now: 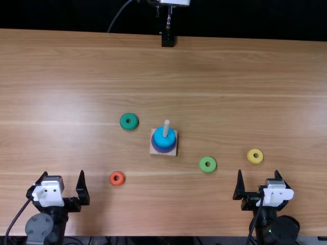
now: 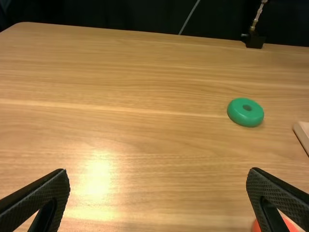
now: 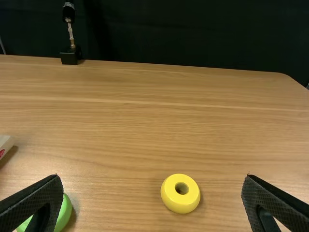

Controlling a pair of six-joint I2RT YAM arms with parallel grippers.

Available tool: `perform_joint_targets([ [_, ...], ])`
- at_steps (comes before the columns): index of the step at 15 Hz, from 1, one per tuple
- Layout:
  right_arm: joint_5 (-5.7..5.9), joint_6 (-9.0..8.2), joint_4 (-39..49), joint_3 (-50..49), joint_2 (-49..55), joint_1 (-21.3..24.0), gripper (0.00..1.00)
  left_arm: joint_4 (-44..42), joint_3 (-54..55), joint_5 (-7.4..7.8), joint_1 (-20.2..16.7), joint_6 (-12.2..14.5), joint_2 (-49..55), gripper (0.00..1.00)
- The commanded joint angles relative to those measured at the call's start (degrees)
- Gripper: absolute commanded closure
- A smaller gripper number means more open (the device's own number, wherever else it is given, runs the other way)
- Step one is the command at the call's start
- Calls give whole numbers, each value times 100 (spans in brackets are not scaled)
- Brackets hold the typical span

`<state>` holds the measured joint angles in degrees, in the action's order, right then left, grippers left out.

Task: Build the Hanoi tower: stack the rings onto the peg from bottom to top in this color order: purple, dark blue, light blue, dark green, light green, yellow, orange.

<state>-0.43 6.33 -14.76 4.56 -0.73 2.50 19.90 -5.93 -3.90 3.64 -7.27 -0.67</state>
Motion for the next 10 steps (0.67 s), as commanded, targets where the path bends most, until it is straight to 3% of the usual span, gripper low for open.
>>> perform_joint_targets([
  [1, 32, 21, -428, -368, 73, 49, 0, -229, 462, 21, -144, 83, -56, 0],
  [2, 32, 21, -428, -368, 73, 49, 0, -672, 22, 53, -258, 62, -426, 0],
  [4, 32, 21, -428, -368, 73, 49, 0, -872, -953, 453, -381, 62, -1164, 0],
  [6, 32, 21, -428, -368, 73, 49, 0, -809, -1815, 738, -381, 83, -1885, 0],
  [10, 32, 21, -428, -368, 73, 49, 0, 879, -4100, 812, -373, 73, -4011, 0],
])
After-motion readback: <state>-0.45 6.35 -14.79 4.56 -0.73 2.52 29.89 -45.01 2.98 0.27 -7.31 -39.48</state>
